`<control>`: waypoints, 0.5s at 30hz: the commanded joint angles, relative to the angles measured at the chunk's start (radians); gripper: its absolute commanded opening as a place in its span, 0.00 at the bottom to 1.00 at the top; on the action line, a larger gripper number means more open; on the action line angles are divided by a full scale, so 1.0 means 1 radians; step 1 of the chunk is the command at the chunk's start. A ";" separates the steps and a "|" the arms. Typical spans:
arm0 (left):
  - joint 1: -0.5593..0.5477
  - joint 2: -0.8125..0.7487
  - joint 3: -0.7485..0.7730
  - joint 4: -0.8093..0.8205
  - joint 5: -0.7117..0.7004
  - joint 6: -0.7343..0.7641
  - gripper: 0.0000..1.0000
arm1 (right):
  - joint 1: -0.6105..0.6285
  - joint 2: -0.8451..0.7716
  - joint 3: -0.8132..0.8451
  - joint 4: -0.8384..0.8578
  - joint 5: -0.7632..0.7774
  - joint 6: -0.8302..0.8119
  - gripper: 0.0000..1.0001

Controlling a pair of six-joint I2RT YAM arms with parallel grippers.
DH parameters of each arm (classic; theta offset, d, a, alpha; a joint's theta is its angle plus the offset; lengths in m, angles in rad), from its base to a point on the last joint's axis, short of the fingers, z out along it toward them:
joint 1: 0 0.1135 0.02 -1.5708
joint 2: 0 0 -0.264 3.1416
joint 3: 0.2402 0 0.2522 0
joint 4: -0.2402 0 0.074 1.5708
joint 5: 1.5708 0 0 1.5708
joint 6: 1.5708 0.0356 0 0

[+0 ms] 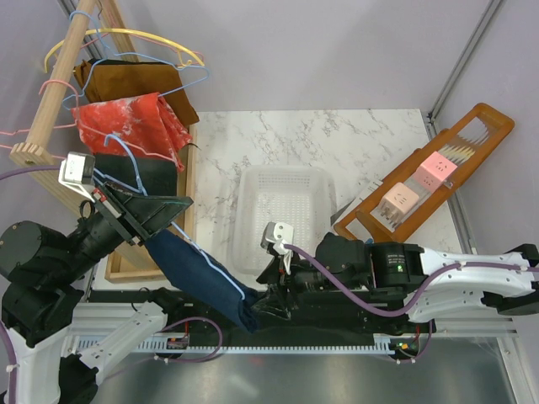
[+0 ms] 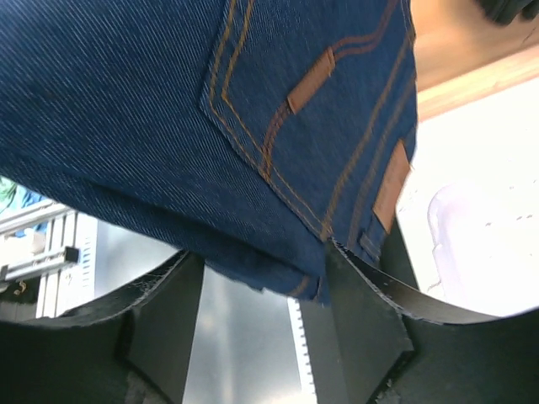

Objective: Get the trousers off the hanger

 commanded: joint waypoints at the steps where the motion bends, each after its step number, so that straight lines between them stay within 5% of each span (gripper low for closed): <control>1: -0.004 -0.016 0.015 0.110 -0.012 -0.066 0.02 | 0.021 -0.014 0.055 0.089 0.085 -0.046 0.65; 15: -0.004 -0.014 0.001 0.103 0.004 -0.117 0.02 | 0.085 -0.009 0.060 0.183 0.125 -0.100 0.67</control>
